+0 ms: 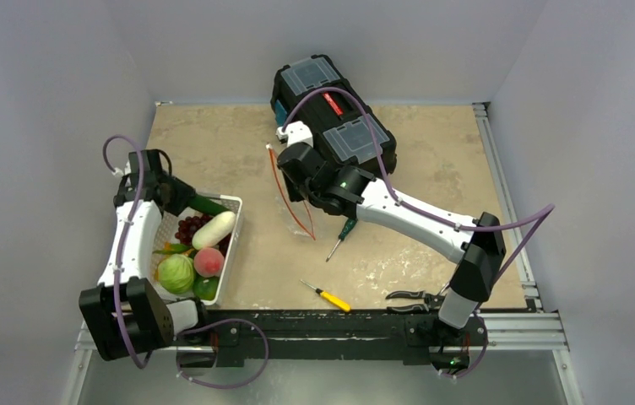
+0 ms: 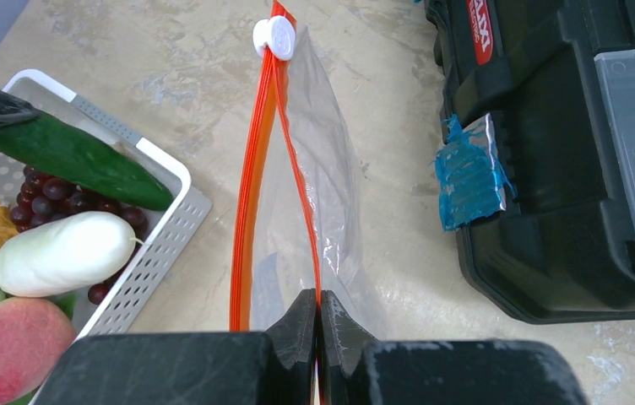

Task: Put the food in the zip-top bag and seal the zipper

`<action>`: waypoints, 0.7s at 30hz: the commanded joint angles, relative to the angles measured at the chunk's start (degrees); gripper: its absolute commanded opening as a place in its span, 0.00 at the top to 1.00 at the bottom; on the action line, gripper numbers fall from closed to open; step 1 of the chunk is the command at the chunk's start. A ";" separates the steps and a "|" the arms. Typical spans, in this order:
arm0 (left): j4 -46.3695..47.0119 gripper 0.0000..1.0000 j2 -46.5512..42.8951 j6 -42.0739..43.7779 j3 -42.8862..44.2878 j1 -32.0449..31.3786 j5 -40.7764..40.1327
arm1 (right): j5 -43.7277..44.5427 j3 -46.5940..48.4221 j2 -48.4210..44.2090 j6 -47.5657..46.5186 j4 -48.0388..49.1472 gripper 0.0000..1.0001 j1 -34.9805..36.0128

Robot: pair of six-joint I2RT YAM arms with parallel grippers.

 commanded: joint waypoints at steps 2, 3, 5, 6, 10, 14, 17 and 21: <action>-0.98 1.00 -7.69 1.56 2.44 0.34 -5.04 | -0.43 3.26 1.65 -0.61 1.84 1.00 0.30; -1.05 1.00 -8.85 1.92 2.84 0.32 -5.09 | -0.54 3.44 1.86 -0.60 1.64 1.00 0.30; 0.00 1.00 -11.44 3.40 3.38 0.33 -4.14 | -0.48 3.70 2.09 -0.60 1.16 1.00 0.29; 1.07 1.00 -12.88 4.63 3.41 0.33 -3.03 | -0.45 3.77 2.04 -0.63 0.98 1.00 0.30; 14.22 1.00 -20.10 11.34 -0.75 0.25 11.91 | -0.29 4.25 1.90 -0.83 0.46 1.00 0.30; 29.83 1.00 -22.00 11.70 -4.02 -0.81 29.94 | 0.42 5.32 2.03 -1.14 -0.41 1.00 0.30; 36.48 1.00 -20.52 9.45 -4.83 -1.18 38.75 | 0.88 5.30 1.65 -1.14 -0.51 1.00 0.30; 52.88 1.00 -19.53 3.17 -7.96 -1.47 48.01 | 1.45 4.16 0.75 -1.21 -0.36 1.00 0.30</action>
